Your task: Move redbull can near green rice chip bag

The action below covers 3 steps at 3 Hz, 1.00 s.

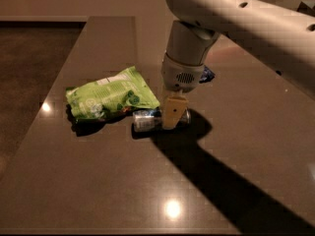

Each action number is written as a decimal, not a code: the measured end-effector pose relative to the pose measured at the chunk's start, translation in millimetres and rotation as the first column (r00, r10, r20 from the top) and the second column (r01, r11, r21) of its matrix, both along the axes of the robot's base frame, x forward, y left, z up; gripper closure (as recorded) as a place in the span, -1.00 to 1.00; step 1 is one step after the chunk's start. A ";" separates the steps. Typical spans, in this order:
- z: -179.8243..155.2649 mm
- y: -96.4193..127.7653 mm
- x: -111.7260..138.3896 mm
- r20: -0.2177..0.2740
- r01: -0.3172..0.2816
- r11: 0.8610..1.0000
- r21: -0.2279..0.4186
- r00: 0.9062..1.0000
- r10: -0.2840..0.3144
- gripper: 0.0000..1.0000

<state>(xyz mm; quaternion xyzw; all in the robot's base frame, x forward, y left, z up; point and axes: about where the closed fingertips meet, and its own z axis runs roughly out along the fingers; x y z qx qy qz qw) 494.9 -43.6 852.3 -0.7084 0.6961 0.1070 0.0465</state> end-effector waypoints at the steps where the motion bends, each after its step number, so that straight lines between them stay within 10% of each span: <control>1: -0.1 4.7 5.6 0.002 0.012 1.000 0.003 1.000 -0.012 -0.77; 3: -0.2 6.2 6.8 0.008 0.012 1.000 0.007 1.000 -0.012 -1.00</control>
Offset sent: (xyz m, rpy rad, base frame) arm 0.0051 0.0042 -0.0001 0.0028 -0.0013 -0.0107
